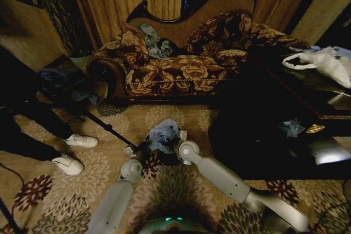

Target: Place a garbage bag over the trash bin.

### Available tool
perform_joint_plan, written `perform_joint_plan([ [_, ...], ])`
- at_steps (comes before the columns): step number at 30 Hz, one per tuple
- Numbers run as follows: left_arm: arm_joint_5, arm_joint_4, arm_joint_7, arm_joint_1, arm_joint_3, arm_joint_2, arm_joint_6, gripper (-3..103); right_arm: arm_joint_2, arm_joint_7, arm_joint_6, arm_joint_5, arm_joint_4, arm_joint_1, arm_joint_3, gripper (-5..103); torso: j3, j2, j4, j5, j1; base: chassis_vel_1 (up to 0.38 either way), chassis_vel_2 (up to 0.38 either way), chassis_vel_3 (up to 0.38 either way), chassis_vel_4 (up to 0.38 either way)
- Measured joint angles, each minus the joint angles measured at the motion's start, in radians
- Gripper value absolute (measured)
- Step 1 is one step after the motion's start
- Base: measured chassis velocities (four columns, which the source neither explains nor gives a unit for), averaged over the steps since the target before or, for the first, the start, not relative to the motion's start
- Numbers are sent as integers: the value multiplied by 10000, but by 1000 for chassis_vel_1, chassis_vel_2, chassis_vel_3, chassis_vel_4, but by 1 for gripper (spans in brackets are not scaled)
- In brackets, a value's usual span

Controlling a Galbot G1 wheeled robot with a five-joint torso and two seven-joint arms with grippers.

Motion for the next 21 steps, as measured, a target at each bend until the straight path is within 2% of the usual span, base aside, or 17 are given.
perform_joint_plan([
  [1,-3,13,10,-6,0,1,-11,0,38,-52,335,-118,-38,-40,-71,1,0,0,0,0,0,0,0,0,0],
  [2,-6,37,40,-26,2,1,-29,0,131,-141,1046,-400,-139,-123,-248,0,0,0,1,1,0,0,0,0,0],
  [4,-19,70,74,-72,4,8,-46,0,185,-319,1734,-641,-203,-250,-366,0,0,0,2,1,0,0,0,0,0],
  [5,-19,70,74,-72,4,8,-46,0,185,-319,1734,-641,-203,-250,-366,0,0,0,2,1,0,0,0,0,0],
  [8,-128,135,113,-154,4,69,-76,0,161,-625,2411,-677,-184,-466,-386,0,0,0,1,1,0,0,0,0,0],
  [10,-147,157,124,-166,3,86,-87,0,135,-676,2608,-650,-142,-532,-376,0,0,0,1,1,0,0,0,0,0],
  [12,-191,188,151,-172,-6,123,-104,0,60,-718,3087,-312,109,-744,-228,0,0,0,1,0,0,0,0,0,0],
  [15,-204,205,161,-172,-8,136,-113,0,12,-789,3321,-114,227,-860,-113,0,0,0,1,1,0,0,0,0,0],
  [16,-205,240,171,-172,-7,138,-135,0,-41,-924,3594,97,330,-1025,36,0,0,0,2,1,-1,0,0,0,0],
  [21,-204,302,199,-175,28,131,-169,0,-256,-1320,3747,862,742,-1446,468,0,0,0,1,1,0,0,0,0,0],
])
